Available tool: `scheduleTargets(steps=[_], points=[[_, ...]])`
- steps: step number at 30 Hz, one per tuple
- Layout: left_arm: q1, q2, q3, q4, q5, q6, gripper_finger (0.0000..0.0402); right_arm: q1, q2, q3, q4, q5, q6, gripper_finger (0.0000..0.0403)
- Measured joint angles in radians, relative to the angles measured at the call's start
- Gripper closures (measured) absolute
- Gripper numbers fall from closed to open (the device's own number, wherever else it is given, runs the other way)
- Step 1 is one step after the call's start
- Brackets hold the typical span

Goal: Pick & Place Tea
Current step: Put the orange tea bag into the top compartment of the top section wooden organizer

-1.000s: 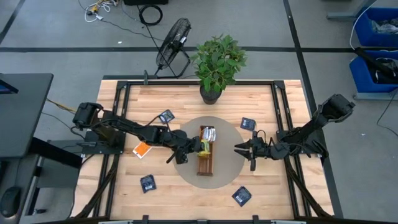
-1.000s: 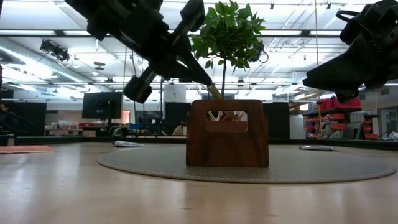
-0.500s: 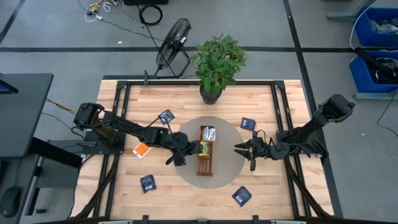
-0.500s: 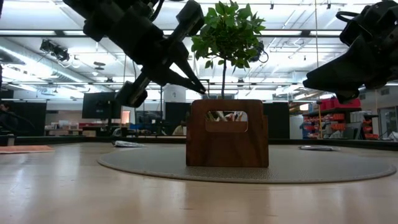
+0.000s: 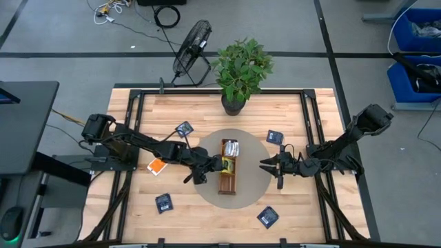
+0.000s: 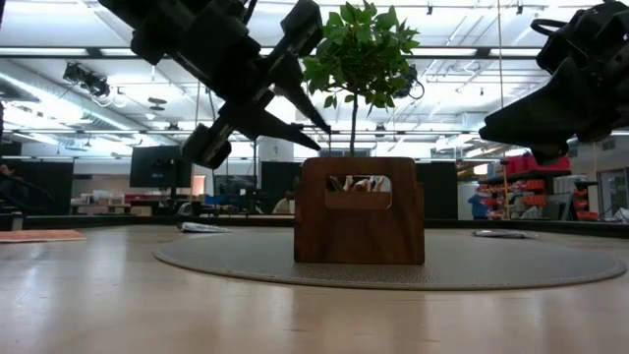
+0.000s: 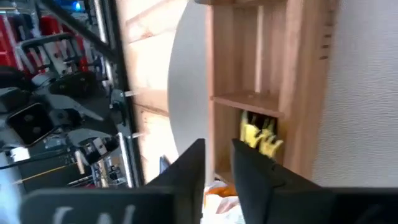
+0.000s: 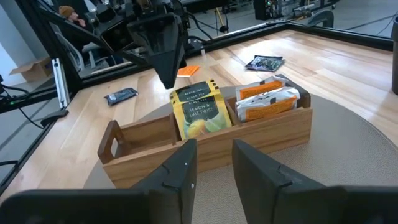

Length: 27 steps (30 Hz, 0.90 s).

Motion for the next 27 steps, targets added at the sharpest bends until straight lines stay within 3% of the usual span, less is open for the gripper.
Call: scheduleTargets(steps=[5,12,18,24,27], points=[[-0.023,0.0,0.0,0.086,-0.107,-0.073,0.0277,0.0,0.0,0.0,0.0,0.0,0.003,0.0292],[-0.067,-0.002,0.0,0.257,-0.294,-0.561,0.0265,0.0,0.0,0.0,-0.001,0.0,0.003,0.0292],[-0.068,-0.002,0.0,0.259,-0.299,-0.951,0.0282,0.0,0.0,0.0,-0.001,0.0,0.003,0.0292],[-0.068,-0.002,0.0,0.257,-0.299,-1.236,0.0304,0.0,0.0,0.0,-0.001,0.0,0.003,0.0292],[-0.067,-0.002,0.0,0.26,-0.233,-1.395,0.0316,0.0,0.0,0.0,-0.001,0.0,0.003,0.0292]])
